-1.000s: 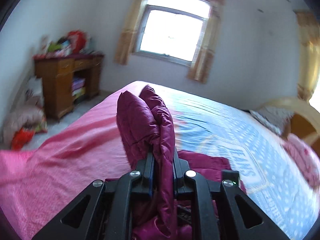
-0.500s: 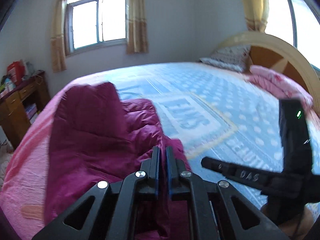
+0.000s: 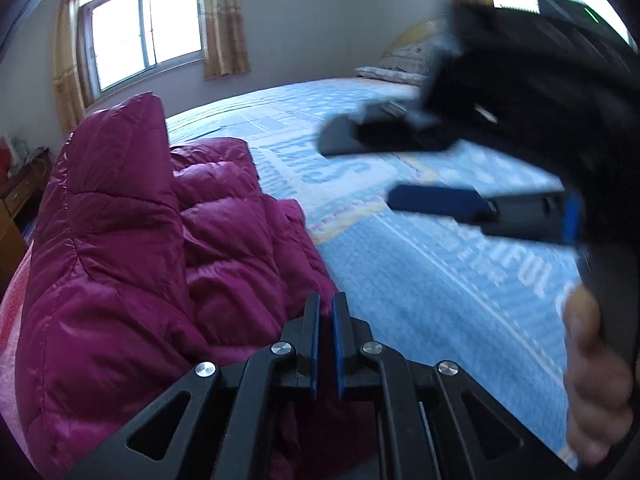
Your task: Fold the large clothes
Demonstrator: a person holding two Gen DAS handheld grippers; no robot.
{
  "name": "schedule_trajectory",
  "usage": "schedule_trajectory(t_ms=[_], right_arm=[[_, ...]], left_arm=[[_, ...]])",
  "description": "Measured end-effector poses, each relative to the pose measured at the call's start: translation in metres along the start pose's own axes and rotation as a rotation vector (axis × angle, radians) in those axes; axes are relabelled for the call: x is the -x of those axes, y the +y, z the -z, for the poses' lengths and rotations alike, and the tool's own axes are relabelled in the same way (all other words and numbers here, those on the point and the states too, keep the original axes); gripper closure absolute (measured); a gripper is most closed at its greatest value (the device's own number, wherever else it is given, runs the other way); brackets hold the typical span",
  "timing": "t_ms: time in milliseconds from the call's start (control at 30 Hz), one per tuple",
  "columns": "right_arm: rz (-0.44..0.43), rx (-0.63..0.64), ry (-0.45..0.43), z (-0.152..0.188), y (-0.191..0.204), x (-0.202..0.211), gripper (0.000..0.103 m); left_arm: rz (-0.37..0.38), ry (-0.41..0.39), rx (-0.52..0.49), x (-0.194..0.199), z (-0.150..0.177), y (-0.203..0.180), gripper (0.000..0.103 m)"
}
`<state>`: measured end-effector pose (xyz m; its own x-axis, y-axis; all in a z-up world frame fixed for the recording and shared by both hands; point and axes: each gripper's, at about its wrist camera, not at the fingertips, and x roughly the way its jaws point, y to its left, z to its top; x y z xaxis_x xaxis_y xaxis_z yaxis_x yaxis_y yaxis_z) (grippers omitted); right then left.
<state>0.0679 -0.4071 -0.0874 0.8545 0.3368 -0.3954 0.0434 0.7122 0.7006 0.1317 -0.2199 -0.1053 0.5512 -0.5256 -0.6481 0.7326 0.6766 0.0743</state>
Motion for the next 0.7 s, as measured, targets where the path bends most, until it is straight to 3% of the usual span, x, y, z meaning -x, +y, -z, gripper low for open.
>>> schedule_trajectory(t_ms=[200,233,300,333,367,467,633,700], right_arm=[[0.042,0.022,-0.023,0.003,0.01,0.009,0.038],[0.043,0.025,-0.025,0.004,0.011,0.011,0.038],[0.045,0.037,-0.024,0.007,0.016,0.014,0.038],[0.042,0.039,-0.022,0.009,0.017,0.014,0.038],[0.035,0.044,-0.019,0.011,0.022,0.013,0.038],[0.021,0.073,-0.013,0.018,0.039,0.011,0.038],[-0.03,0.183,0.053,0.042,0.082,-0.009,0.038],[-0.03,0.219,0.072,0.05,0.094,-0.018,0.032]], left_arm=[[0.086,0.05,0.053,0.04,0.028,0.006,0.088],[0.086,0.045,0.054,0.047,0.032,0.007,0.083],[0.078,0.026,0.054,0.068,0.043,0.011,0.065],[0.09,0.013,0.053,0.082,0.05,0.013,0.049],[0.1,0.002,0.052,0.091,0.055,0.014,0.043],[0.092,-0.034,0.055,0.123,0.073,0.024,0.042],[-0.017,-0.076,0.278,0.161,0.099,0.082,0.038],[-0.087,-0.094,0.357,0.172,0.106,0.107,0.038]])
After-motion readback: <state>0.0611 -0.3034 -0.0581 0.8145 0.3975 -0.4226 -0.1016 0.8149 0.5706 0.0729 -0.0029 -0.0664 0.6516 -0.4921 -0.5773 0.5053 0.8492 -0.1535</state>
